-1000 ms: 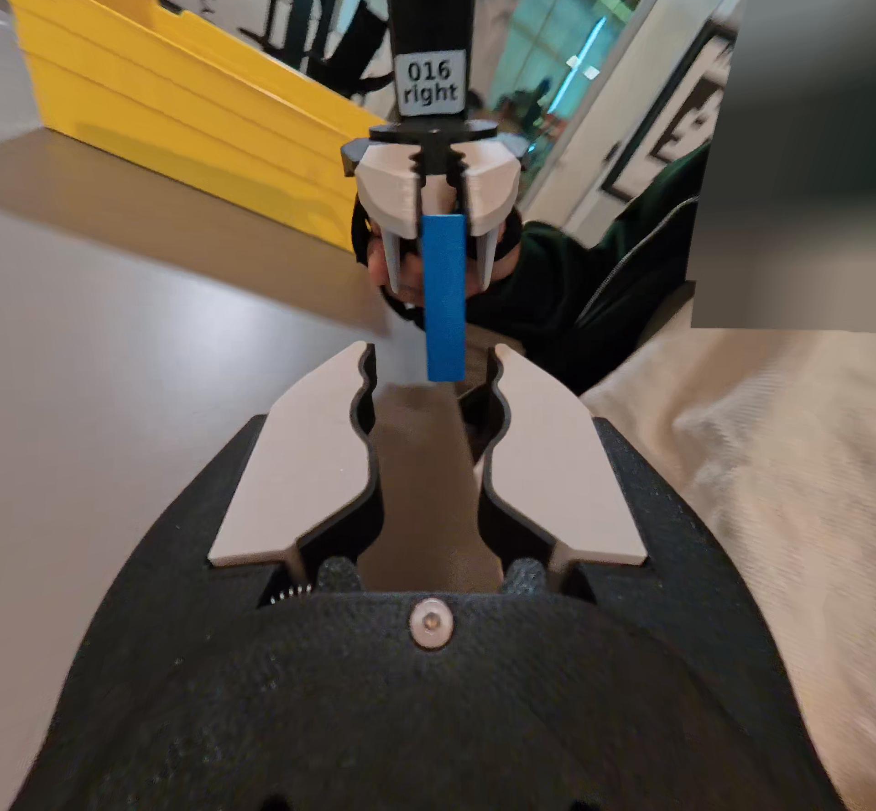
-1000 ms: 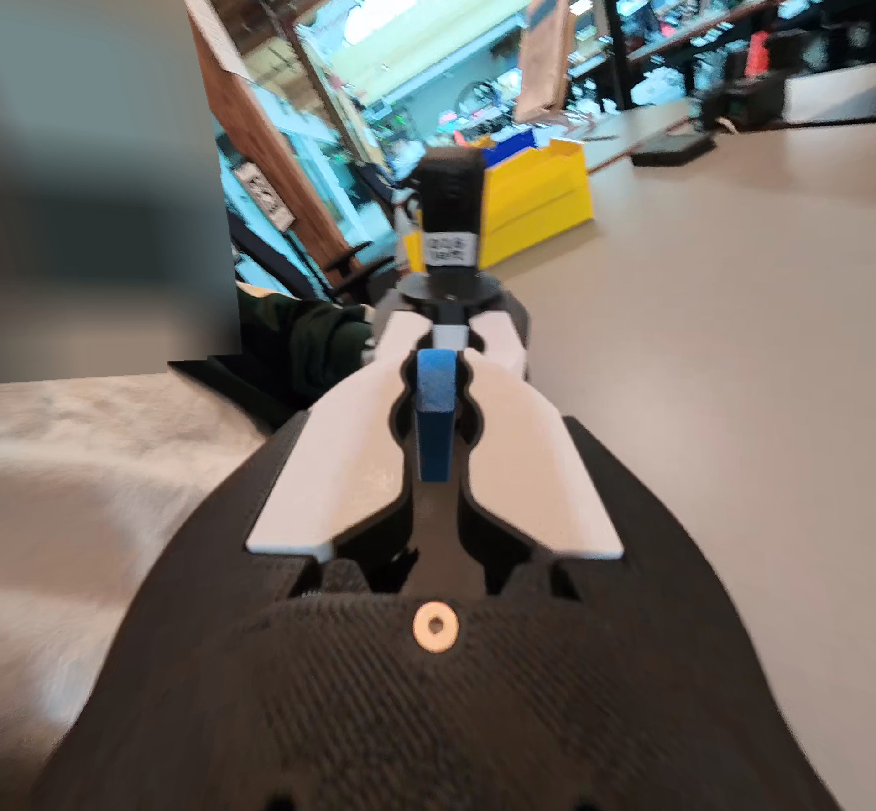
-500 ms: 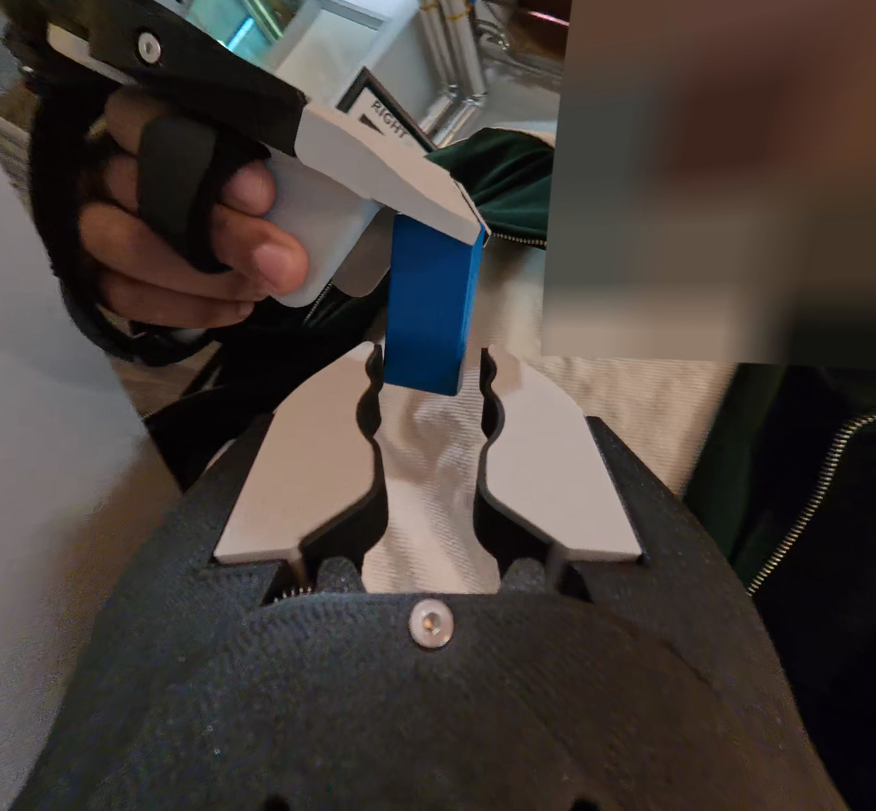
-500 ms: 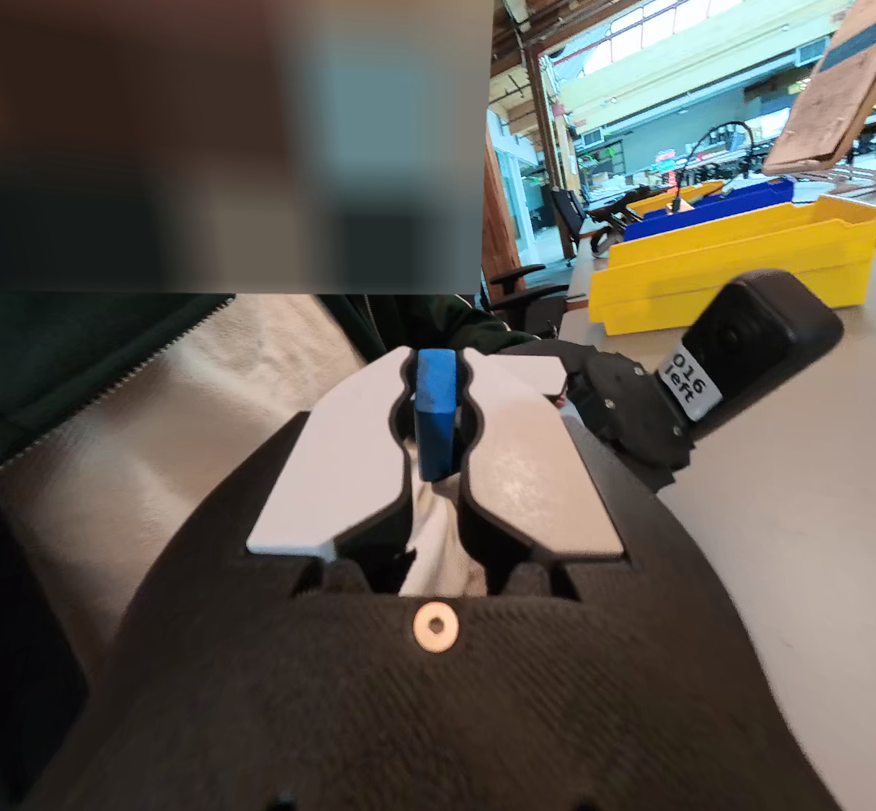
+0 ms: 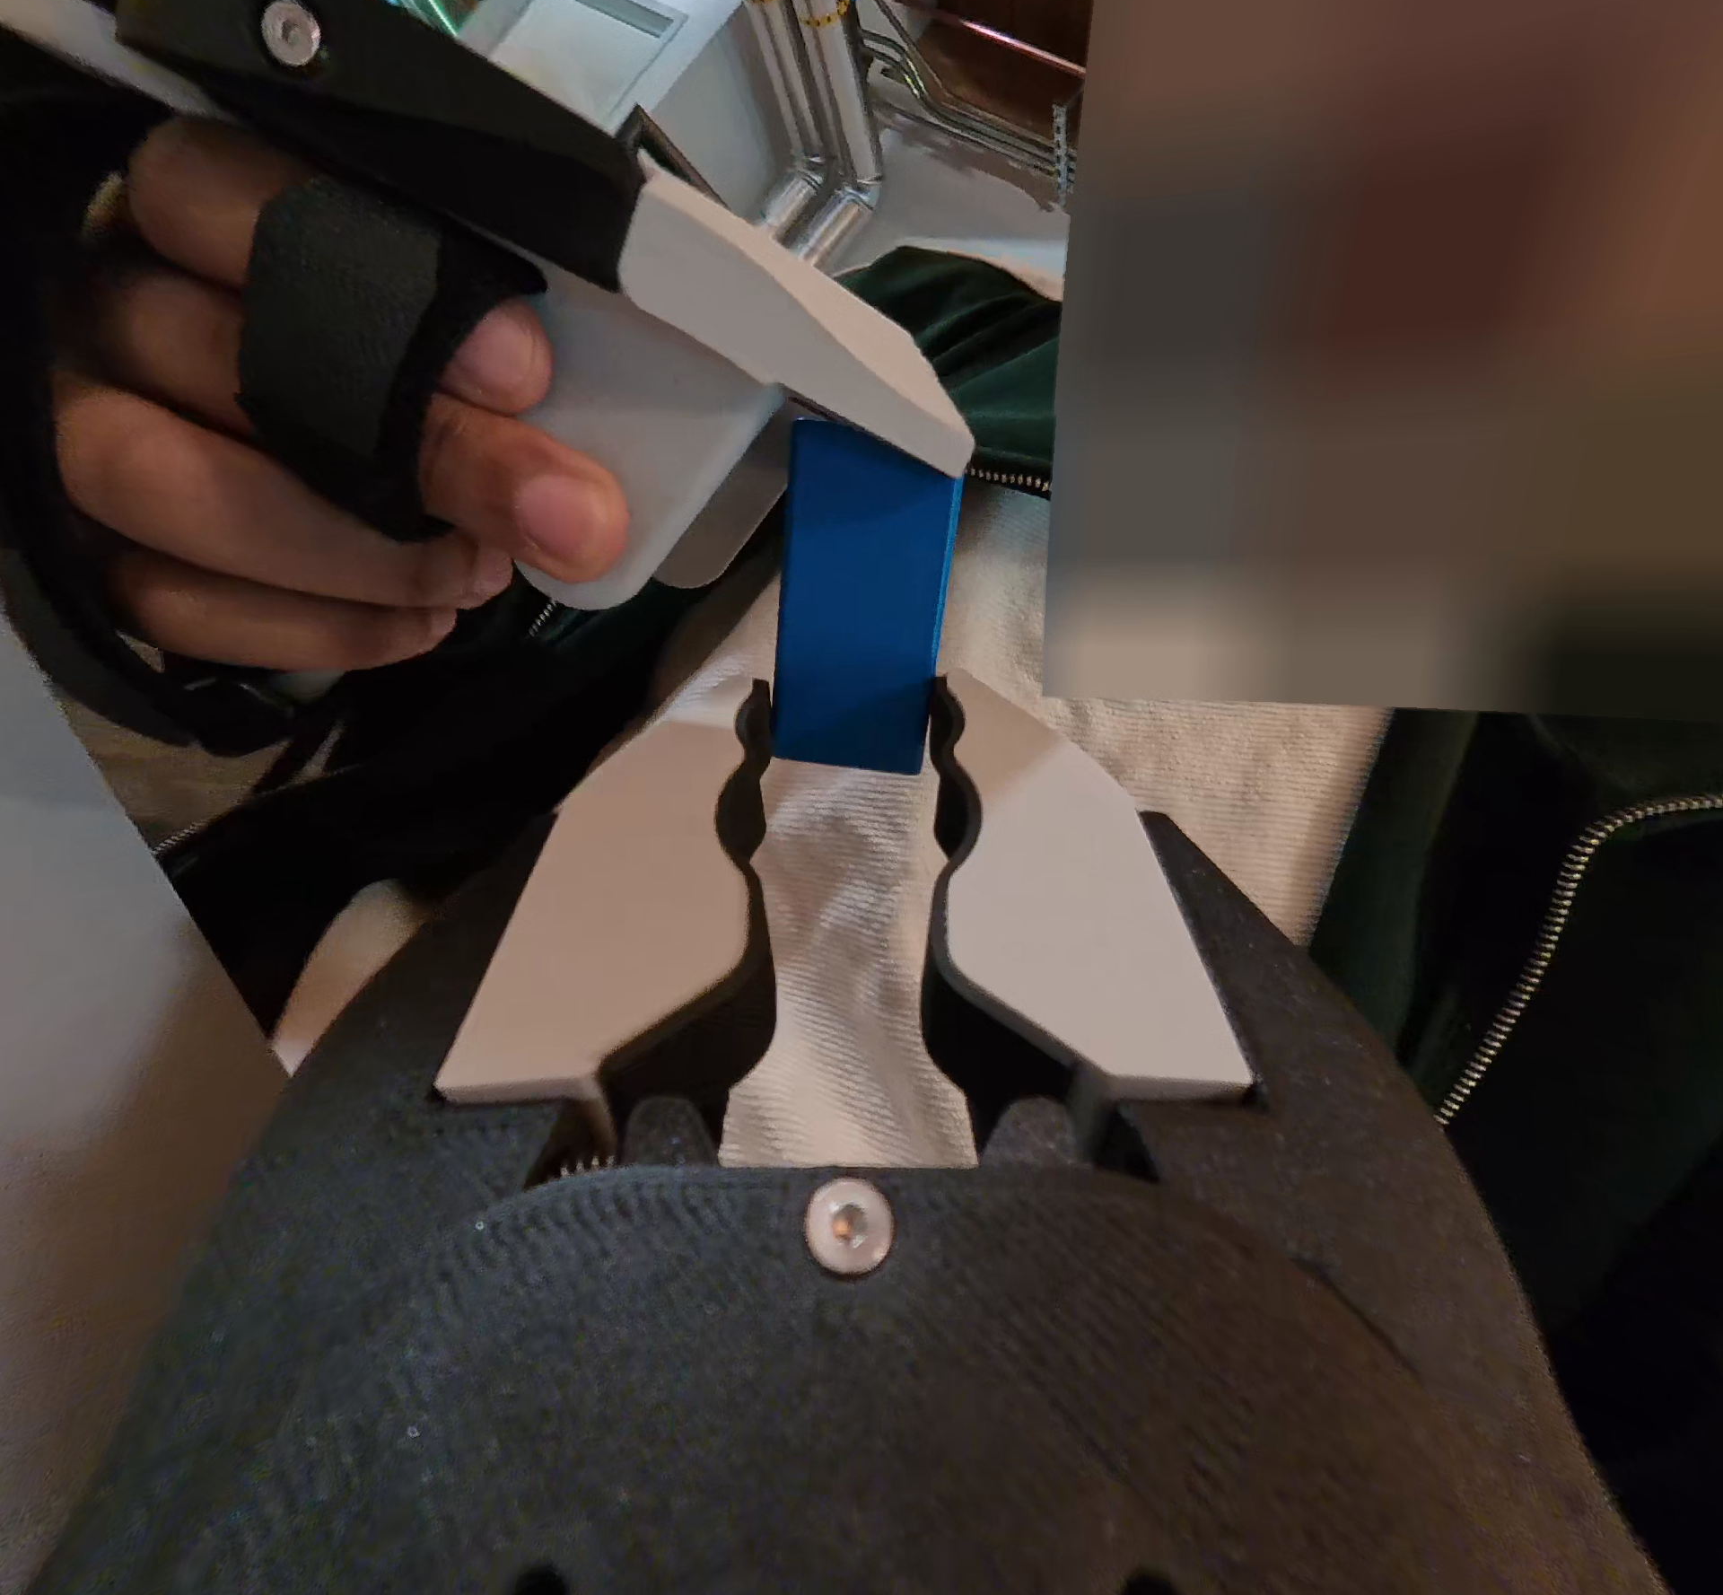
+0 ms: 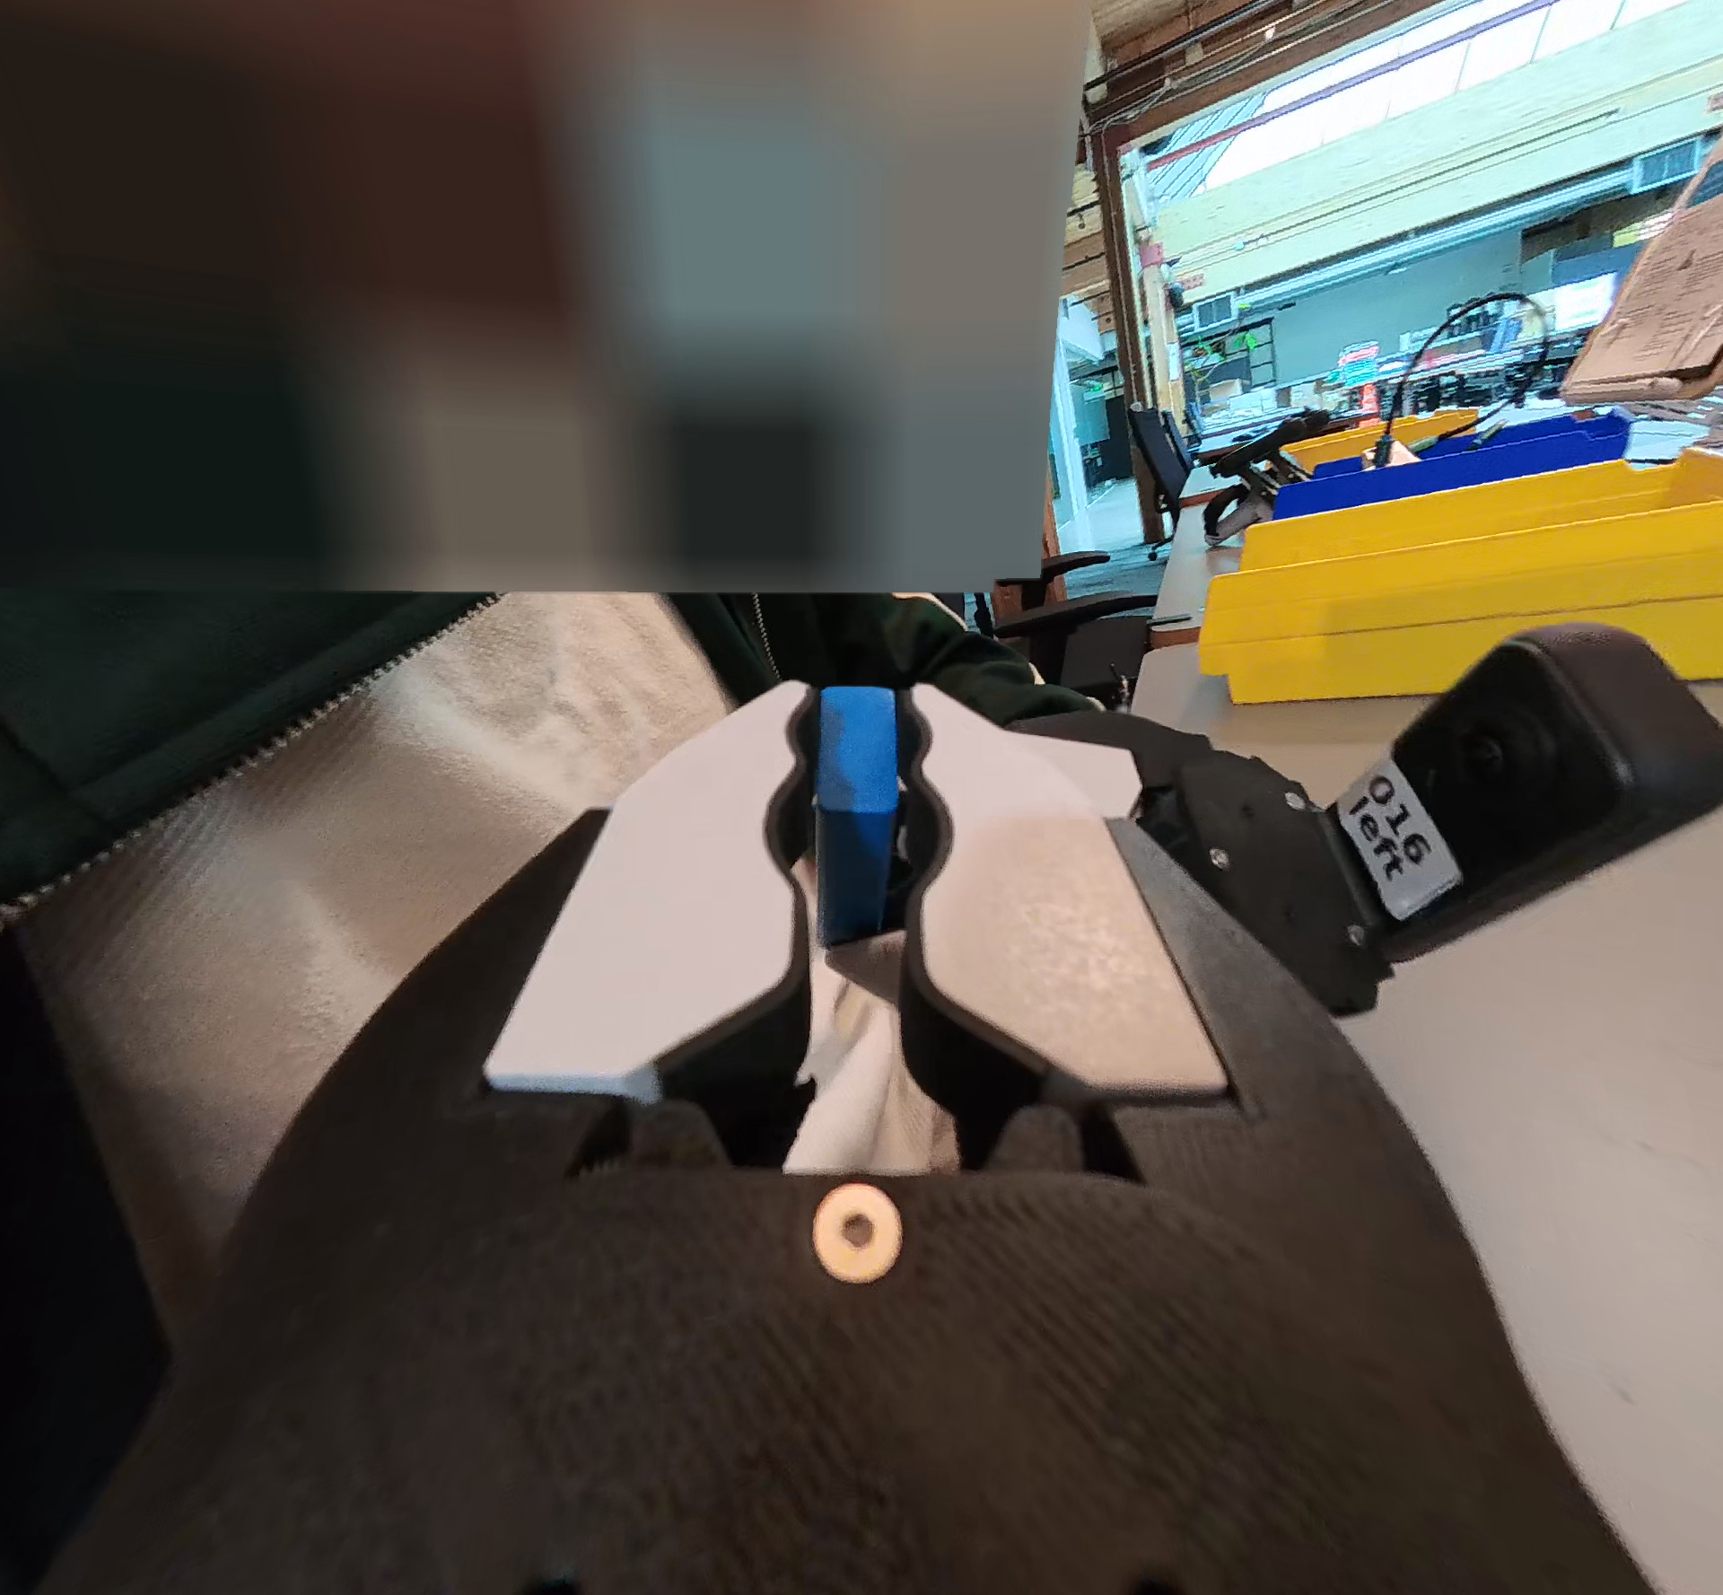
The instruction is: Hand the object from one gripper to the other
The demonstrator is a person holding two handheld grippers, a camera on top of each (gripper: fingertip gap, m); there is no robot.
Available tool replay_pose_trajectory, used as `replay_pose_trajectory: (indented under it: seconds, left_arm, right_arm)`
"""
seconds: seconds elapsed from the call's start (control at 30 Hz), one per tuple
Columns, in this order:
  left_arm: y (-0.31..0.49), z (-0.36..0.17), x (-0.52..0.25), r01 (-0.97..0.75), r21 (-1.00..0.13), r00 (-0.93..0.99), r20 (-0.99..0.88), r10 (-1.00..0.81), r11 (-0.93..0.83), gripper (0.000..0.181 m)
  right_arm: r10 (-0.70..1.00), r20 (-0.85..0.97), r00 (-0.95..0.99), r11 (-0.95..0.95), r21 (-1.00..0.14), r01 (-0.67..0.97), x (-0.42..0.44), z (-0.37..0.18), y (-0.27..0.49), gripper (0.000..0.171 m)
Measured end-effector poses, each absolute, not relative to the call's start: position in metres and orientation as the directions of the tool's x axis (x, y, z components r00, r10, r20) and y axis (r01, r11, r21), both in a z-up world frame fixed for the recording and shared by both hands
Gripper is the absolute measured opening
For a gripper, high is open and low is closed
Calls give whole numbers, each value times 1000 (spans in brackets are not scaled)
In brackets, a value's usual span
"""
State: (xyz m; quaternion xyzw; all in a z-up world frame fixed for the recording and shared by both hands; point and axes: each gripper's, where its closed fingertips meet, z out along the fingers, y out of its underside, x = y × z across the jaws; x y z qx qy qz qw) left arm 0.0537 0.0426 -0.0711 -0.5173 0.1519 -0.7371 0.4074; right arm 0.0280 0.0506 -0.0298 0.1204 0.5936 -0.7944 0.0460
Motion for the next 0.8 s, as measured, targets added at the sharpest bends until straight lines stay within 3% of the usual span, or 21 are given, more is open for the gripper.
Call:
replay_pose_trajectory:
  seconds: [0.03,0.23,0.4,0.63,0.8]
  left_arm:
    - [45,-71,52,455,-658,-101,631,-769,-600,32]
    - [72,-69,13,550,-765,290,552,-782,-335,31]
    - [95,-83,-37,406,-910,752,385,-535,-86,31]
    - [102,-87,-34,329,-943,830,316,-459,-54,31]
    - [102,-88,-22,319,-946,819,305,-486,-57,31]
  right_arm:
    - [88,-258,-962,-303,-927,221,24,-29,53,18]
    - [409,-375,-832,-448,-877,175,-29,-34,96,79]
    - [628,-379,-679,-446,-891,86,-53,-44,132,81]
    - [674,-234,-700,-246,-965,86,-47,-60,100,70]
    - [665,-141,-733,-164,-986,41,-37,-57,89,36]
